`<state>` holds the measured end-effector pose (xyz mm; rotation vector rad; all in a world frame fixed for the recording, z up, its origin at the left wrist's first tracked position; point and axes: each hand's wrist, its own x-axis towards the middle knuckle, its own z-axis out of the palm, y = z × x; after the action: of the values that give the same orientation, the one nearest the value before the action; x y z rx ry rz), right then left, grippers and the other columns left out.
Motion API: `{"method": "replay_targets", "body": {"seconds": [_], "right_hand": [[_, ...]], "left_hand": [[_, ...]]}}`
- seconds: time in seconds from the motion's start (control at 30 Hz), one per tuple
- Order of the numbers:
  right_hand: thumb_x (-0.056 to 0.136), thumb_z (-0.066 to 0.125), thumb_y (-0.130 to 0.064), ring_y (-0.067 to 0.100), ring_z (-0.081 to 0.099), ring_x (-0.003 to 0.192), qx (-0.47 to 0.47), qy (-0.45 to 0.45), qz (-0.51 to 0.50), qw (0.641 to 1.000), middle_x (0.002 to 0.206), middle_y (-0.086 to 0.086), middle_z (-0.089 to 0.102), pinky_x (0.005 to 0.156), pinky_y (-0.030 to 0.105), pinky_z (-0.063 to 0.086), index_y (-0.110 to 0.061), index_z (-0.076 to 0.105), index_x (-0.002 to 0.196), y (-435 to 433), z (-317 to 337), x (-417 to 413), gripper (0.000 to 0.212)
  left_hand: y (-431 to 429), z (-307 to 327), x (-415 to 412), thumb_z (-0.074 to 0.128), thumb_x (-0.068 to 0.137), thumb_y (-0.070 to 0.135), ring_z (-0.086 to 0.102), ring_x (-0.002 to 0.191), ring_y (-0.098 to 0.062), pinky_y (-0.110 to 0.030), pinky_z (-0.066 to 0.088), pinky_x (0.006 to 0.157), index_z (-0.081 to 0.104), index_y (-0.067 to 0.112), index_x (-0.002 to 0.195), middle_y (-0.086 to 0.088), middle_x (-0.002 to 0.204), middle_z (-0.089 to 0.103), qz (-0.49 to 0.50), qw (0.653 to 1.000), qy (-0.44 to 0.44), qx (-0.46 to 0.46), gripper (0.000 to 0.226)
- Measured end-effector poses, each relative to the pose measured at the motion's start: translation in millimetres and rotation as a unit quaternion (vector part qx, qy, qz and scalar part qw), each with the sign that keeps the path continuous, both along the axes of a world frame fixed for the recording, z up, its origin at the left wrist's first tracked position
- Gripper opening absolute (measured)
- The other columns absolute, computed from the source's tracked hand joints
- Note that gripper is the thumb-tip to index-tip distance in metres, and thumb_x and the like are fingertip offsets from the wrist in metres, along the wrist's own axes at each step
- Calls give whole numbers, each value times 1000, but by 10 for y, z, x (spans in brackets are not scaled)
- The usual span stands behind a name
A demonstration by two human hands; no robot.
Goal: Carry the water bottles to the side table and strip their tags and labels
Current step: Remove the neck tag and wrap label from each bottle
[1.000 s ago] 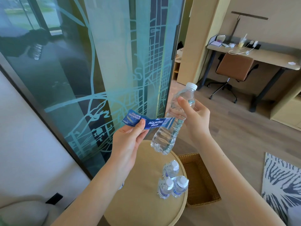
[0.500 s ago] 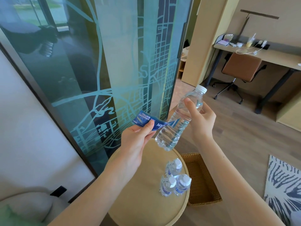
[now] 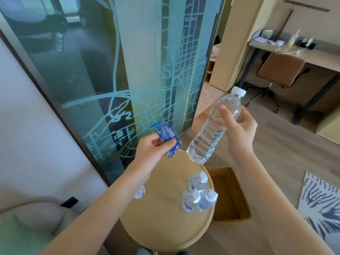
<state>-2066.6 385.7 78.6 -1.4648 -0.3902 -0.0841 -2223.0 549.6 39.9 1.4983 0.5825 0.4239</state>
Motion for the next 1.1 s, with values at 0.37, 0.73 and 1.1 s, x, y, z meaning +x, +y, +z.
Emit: {"method": "replay_targets", "body": {"seconds": [0.37, 0.73, 1.1], "right_hand": [[86, 78, -22, 22, 71, 92, -74, 80, 84, 990, 94, 2, 75, 84, 38, 59, -11, 72, 102, 390, -956, -376, 20], [81, 82, -21, 4, 69, 85, -121, 96, 94, 983, 87, -15, 73, 77, 19, 52, -21, 70, 100, 787, -2039, -502, 22], [78, 87, -23, 16, 72, 92, -175, 99, 66, 977, 100, 2, 75, 81, 29, 57, -11, 65, 118, 793, -2627, -561, 47]], "left_hand": [[376, -1485, -330, 75, 85, 19, 74, 87, -22, -36, 62, 71, 70, 22, 89, -9, 92, 76, -52, 979, 195, -24, 7], [185, -3218, -497, 68, 91, 7, 60, 83, -23, -28, 41, 71, 59, 5, 91, -13, 88, 64, -52, 923, 374, -74, 9], [19, -4028, -583, 75, 83, 7, 58, 78, -19, -12, 42, 49, 61, 2, 106, -10, 99, 64, -53, 903, 426, -23, 27]]}}
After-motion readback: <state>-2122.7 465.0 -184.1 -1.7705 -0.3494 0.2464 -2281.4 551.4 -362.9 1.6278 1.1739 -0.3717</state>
